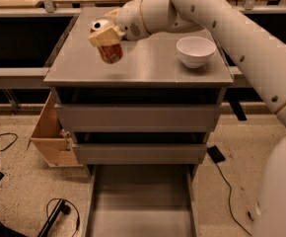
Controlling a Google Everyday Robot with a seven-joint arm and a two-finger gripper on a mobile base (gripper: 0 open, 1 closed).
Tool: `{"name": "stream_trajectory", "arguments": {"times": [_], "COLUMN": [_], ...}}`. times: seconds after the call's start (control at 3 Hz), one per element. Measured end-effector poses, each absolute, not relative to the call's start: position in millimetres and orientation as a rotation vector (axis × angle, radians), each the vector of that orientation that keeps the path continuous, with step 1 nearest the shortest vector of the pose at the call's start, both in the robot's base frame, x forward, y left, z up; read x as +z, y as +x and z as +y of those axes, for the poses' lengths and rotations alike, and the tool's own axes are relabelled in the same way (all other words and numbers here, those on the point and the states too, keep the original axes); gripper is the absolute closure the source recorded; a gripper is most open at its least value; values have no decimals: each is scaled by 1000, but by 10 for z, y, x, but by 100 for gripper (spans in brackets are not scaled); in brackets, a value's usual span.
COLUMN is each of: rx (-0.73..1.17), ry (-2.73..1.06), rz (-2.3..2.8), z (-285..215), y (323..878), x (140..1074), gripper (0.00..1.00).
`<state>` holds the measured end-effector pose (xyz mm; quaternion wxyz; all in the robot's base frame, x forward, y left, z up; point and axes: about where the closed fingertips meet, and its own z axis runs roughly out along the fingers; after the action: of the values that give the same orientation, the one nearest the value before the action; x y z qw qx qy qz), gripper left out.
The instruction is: Pick coke can from bottom drawer and place on counter
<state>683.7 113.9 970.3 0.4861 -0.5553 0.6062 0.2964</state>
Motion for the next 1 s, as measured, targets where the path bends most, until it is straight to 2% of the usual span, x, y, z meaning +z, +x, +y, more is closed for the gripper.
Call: {"name": "stream_trajectory", "arguments": {"times": [0.33, 1.0], "rx": [773, 942], "ry": [-1262, -1133], "rz": [1490, 1556], "z": [1115, 1052], "y": [7305, 7819], "x": [9820, 9034], "gripper": [100, 98]}}
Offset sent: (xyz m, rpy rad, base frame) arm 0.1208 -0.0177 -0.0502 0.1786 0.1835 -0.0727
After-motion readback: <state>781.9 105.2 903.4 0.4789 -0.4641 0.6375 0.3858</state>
